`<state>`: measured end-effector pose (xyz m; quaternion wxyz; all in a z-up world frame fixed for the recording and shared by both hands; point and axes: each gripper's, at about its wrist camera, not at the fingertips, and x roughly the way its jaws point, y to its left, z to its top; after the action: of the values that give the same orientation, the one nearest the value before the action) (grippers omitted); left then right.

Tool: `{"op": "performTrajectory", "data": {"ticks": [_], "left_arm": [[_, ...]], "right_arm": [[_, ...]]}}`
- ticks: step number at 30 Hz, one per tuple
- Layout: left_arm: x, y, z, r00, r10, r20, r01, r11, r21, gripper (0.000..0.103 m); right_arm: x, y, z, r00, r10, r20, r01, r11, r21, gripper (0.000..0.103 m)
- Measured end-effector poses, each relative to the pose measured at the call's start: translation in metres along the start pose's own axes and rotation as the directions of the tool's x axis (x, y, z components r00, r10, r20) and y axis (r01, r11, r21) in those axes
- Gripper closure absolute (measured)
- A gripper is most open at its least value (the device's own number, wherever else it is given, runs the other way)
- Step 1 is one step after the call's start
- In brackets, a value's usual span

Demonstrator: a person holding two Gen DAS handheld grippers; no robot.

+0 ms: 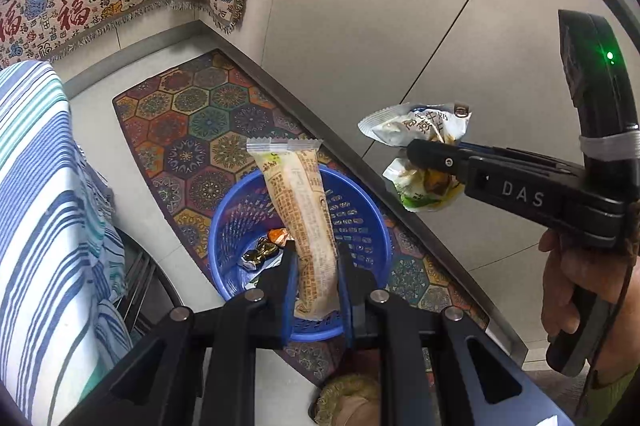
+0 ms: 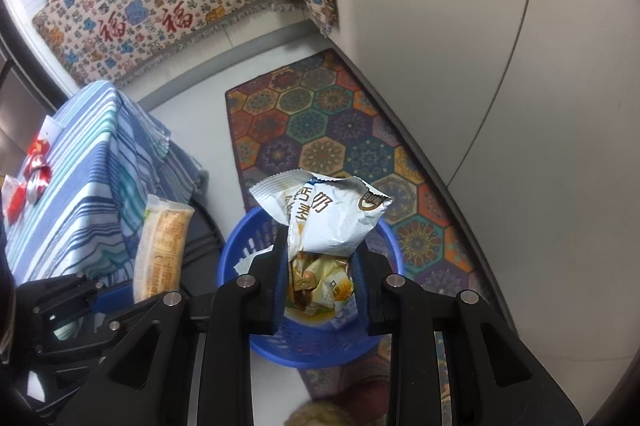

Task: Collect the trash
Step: 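Carry both items over the blue wastebasket and open both tools to drop them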

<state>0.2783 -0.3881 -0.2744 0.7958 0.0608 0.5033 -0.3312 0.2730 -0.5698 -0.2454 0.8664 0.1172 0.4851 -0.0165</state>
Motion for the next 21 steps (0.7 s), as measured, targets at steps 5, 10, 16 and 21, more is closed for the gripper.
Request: {"op": "performTrajectory", "data": {"ticks": [5, 10, 16, 21], "left_arm": [[0.013, 0.002, 0.002, 1.000, -0.005, -0.012, 0.005, 1.000, 0.003, 0.085], [0.022, 0.003, 0.004, 1.000, -0.001, -0.020, 0.001, 1.000, 0.008, 0.085], [0.032, 0.000, 0.007, 1.000, 0.007, -0.021, -0.006, 0.999, 0.036, 0.079], [0.037, 0.001, 0.008, 1.000, 0.020, -0.009, -0.019, 0.999, 0.038, 0.042]], "right_arm": [[0.003, -0.003, 0.004, 1.000, 0.000, -0.002, 0.000, 1.000, 0.014, 0.075], [0.004, -0.002, 0.005, 1.000, 0.005, 0.000, -0.005, 1.000, 0.021, 0.075], [0.002, -0.007, 0.006, 1.000, 0.008, 0.022, -0.009, 0.999, 0.046, 0.069], [-0.002, -0.013, 0.007, 0.999, 0.015, 0.046, -0.018, 0.997, 0.075, 0.055]]}}
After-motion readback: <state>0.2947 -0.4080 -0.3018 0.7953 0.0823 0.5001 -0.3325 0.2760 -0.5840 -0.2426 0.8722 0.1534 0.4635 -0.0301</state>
